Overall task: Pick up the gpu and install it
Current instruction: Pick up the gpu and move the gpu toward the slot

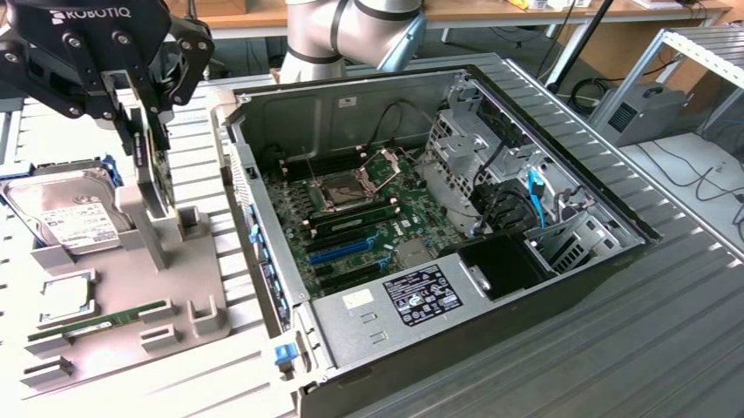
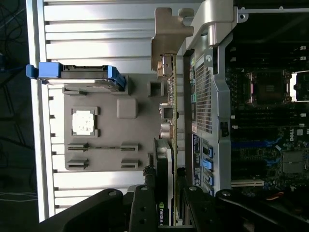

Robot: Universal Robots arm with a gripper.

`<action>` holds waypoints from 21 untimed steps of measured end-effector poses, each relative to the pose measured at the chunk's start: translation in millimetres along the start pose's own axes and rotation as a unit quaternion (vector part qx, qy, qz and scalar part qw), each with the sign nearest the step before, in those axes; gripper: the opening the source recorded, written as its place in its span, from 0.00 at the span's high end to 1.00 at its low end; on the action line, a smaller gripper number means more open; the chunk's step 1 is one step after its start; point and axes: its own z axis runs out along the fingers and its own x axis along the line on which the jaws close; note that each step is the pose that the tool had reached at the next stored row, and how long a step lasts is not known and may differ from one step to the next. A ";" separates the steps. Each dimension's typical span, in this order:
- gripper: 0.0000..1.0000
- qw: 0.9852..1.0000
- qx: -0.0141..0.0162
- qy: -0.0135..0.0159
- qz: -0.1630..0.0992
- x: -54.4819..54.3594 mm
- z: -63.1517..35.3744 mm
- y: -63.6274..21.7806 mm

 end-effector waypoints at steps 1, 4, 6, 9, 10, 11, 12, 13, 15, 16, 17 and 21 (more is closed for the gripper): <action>0.73 1.000 0.000 0.000 0.000 0.0 0.0 0.0; 0.73 1.000 0.000 0.000 0.000 -0.1 -0.1 0.0; 0.73 1.000 0.000 0.000 0.000 -1.2 -0.1 0.1; 0.73 1.000 0.000 0.000 0.000 -6.7 0.2 0.2; 0.73 1.000 0.000 0.000 0.000 -8.9 0.2 0.2; 0.73 1.000 0.000 0.000 0.000 -10.7 0.3 0.3; 0.73 1.000 0.000 0.000 0.000 -13.0 0.4 0.4; 0.73 1.000 0.000 0.000 0.000 -15.2 0.4 0.4; 0.73 1.000 0.000 0.000 0.000 -19.6 0.5 0.6; 0.73 1.000 0.000 0.000 0.000 -23.3 0.6 0.7; 0.73 1.000 0.000 0.000 0.000 -27.4 0.7 0.8; 0.73 1.000 0.000 0.000 0.000 -43.3 1.2 1.3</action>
